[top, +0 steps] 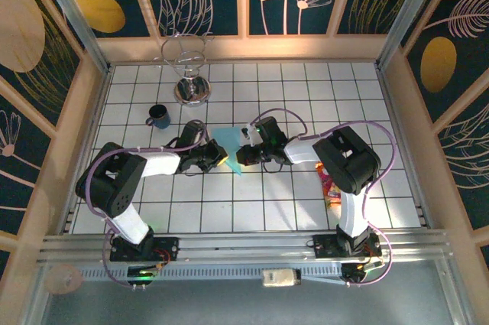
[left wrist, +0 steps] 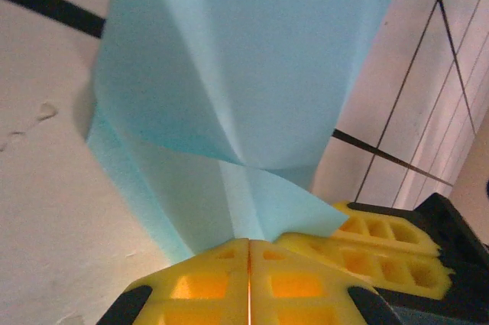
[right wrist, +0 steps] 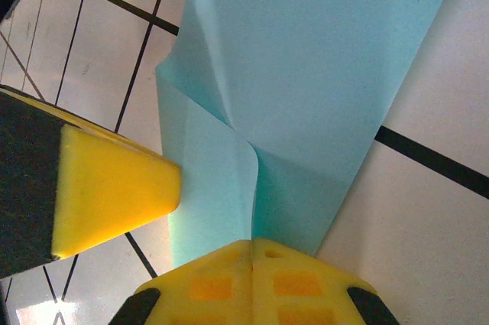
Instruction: Fold a paper plane with a square sheet of paper (pick it up from the middle)
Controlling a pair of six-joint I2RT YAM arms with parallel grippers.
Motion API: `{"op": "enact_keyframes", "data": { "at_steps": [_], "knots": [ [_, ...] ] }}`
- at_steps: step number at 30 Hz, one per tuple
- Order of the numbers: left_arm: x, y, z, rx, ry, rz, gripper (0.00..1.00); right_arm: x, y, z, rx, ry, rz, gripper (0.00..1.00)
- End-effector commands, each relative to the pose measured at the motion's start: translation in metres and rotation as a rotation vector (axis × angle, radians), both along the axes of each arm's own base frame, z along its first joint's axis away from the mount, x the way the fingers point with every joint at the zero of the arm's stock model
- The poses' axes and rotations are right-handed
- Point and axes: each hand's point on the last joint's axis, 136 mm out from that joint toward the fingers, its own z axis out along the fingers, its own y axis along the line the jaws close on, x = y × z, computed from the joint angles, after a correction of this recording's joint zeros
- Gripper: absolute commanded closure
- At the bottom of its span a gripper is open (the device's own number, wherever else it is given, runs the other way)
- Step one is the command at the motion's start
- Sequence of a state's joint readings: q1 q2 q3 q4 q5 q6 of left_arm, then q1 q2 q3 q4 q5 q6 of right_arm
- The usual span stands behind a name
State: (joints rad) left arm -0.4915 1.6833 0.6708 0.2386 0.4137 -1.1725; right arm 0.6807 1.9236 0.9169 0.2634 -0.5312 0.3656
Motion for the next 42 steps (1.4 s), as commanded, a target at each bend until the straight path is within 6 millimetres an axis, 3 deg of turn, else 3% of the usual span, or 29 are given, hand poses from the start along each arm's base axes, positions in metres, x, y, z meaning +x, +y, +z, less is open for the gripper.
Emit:
{"op": "enact_keyframes", "data": {
  "at_steps": [1, 17, 18, 20, 23, 27, 32, 38, 42],
  "knots": [
    [-0.009, 0.006, -0.013, 0.021, 0.054, 0.03, 0.92, 0.0, 0.001, -0.006, -0.027, 0.012, 0.004, 0.96],
    [-0.008, 0.005, -0.016, 0.026, 0.052, 0.026, 0.92, 0.0, 0.001, -0.008, -0.03, 0.017, 0.003, 0.96],
    [-0.011, 0.007, -0.027, 0.041, 0.079, 0.027, 0.92, 0.0, 0.0, -0.007, -0.03, 0.016, 0.003, 0.96],
    [-0.012, 0.008, -0.029, 0.048, 0.085, 0.028, 0.92, 0.001, 0.001, -0.005, -0.028, 0.014, -0.001, 0.94],
    [-0.014, 0.011, -0.033, 0.066, 0.097, 0.033, 0.92, 0.004, 0.0, 0.003, -0.029, 0.004, -0.016, 0.9],
    [-0.018, 0.015, -0.039, 0.089, 0.113, 0.033, 0.92, 0.018, -0.006, 0.03, -0.012, -0.016, -0.091, 0.71],
    [-0.018, 0.015, -0.04, 0.088, 0.114, 0.033, 0.92, 0.027, -0.019, 0.054, 0.016, -0.031, -0.159, 0.62],
    [-0.016, 0.014, -0.038, 0.083, 0.107, 0.032, 0.92, 0.001, 0.001, 0.065, 0.078, 0.025, -0.05, 0.69],
    [-0.016, 0.013, -0.038, 0.08, 0.107, 0.03, 0.92, -0.015, 0.014, 0.055, 0.064, 0.075, 0.0, 0.8]
  ]
}}
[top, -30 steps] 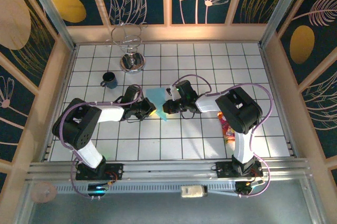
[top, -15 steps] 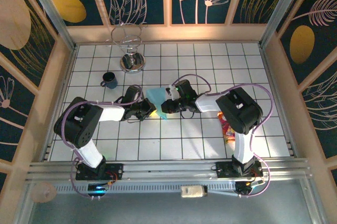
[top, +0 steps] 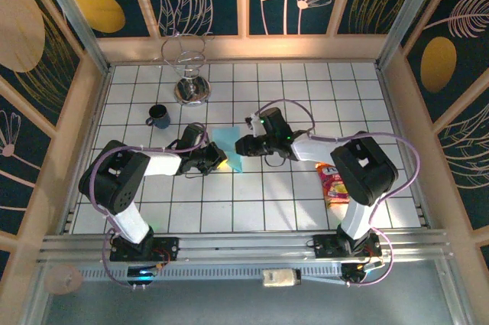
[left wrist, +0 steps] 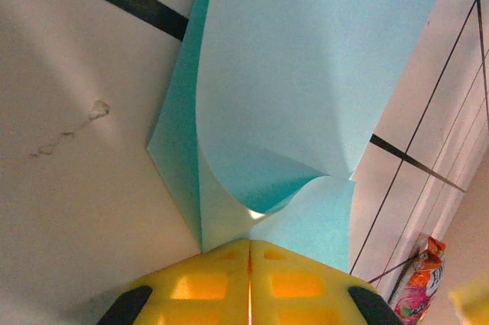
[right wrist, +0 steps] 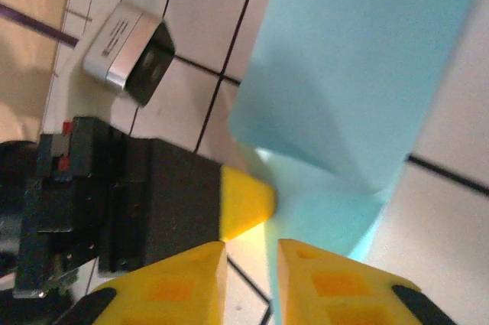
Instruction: Fold a paper plane with a square sheet of paper (pick it up from the middle)
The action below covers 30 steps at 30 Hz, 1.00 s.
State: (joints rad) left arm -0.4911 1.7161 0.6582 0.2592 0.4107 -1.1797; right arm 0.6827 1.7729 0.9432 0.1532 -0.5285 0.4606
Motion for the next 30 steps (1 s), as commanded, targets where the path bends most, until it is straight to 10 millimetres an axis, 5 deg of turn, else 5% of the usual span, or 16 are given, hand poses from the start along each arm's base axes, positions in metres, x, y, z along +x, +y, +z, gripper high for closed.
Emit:
{"op": "enact_keyframes", "data": {
  "at_steps": [1, 20, 30],
  "knots": [
    [-0.012, 0.01, -0.024, 0.065, 0.078, 0.022, 0.92, -0.017, 0.014, -0.004, 0.006, 0.062, 0.061, 0.82],
    [-0.003, -0.004, 0.0, -0.01, 0.036, -0.001, 0.91, -0.026, 0.02, -0.045, -0.122, 0.12, 0.101, 0.87],
    [-0.005, -0.001, -0.008, 0.006, 0.057, 0.005, 0.91, -0.025, 0.014, -0.056, -0.17, 0.126, 0.094, 0.87]
  ]
}}
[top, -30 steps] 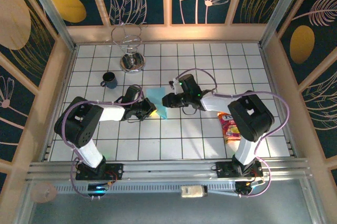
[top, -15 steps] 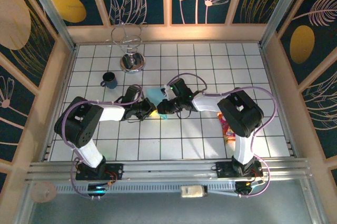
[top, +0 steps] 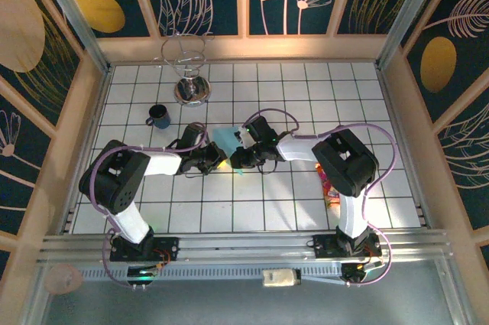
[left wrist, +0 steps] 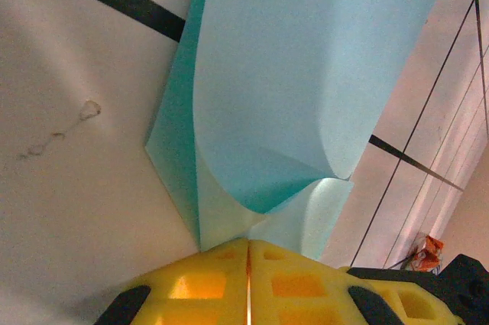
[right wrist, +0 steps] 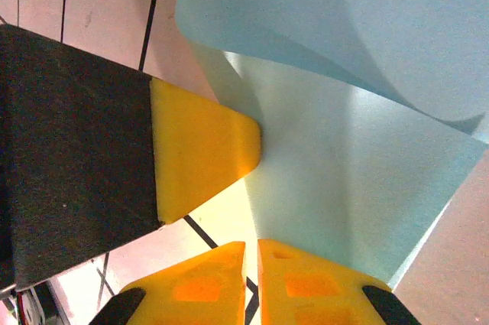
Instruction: Fold a paper plane with a square sheet of paper (pick it up from the middle)
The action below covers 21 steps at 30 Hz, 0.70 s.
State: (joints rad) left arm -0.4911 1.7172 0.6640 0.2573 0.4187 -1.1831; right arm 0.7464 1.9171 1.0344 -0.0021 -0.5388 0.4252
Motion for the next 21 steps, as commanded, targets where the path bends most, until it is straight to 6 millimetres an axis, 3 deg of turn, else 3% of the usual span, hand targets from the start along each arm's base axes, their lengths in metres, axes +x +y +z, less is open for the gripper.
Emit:
{"op": "enact_keyframes", "data": {
  "at_steps": [1, 13, 21],
  "knots": [
    [-0.007, 0.002, -0.012, 0.02, 0.06, 0.009, 0.91, 0.004, -0.002, -0.007, -0.044, -0.01, 0.002, 0.87],
    [-0.011, 0.006, -0.022, 0.049, 0.086, 0.012, 0.91, 0.002, -0.006, -0.014, -0.071, -0.006, 0.008, 0.87],
    [-0.005, 0.001, -0.013, 0.035, 0.054, -0.012, 0.9, -0.004, -0.016, -0.027, -0.121, 0.014, 0.009, 0.88]
  ]
}}
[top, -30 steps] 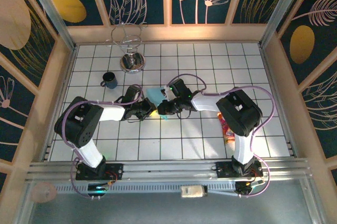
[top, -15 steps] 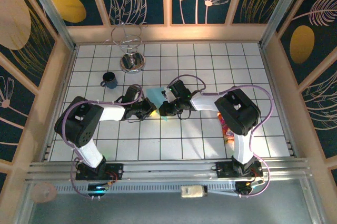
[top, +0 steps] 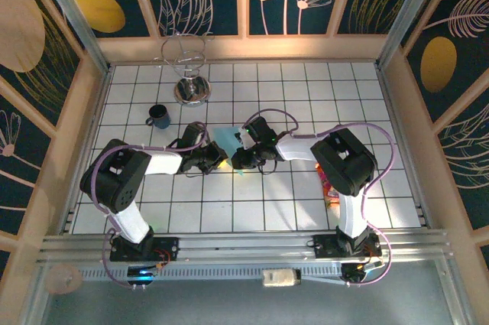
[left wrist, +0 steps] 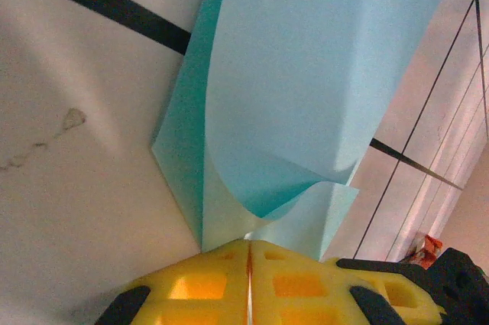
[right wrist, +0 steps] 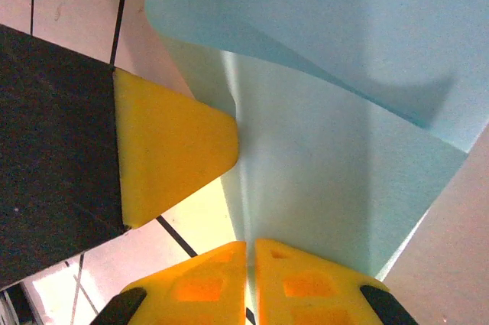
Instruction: Fold a paper plane with a square sheet of paper (pick it up from the middle)
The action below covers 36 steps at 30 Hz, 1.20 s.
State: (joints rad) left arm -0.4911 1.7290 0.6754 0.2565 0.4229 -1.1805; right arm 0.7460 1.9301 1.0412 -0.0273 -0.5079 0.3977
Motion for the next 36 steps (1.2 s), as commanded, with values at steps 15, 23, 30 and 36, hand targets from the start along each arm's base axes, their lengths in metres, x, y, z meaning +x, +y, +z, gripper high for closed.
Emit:
{"op": "enact_keyframes", "data": {
  "at_steps": [15, 23, 30, 36],
  "knots": [
    [0.02, -0.019, 0.018, 0.038, -0.088, -0.151, 0.82, -0.006, -0.018, -0.028, -0.126, 0.05, -0.017, 0.9],
    [0.023, -0.013, 0.007, 0.084, -0.084, -0.175, 0.83, -0.007, -0.02, -0.031, -0.133, 0.055, -0.022, 0.9],
    [0.029, 0.006, -0.011, 0.157, -0.091, -0.203, 0.83, -0.009, -0.026, -0.039, -0.165, 0.076, -0.027, 0.9],
    [0.038, 0.029, -0.023, 0.193, -0.098, -0.217, 0.82, -0.015, -0.038, -0.049, -0.23, 0.089, -0.025, 0.9]
  ]
}}
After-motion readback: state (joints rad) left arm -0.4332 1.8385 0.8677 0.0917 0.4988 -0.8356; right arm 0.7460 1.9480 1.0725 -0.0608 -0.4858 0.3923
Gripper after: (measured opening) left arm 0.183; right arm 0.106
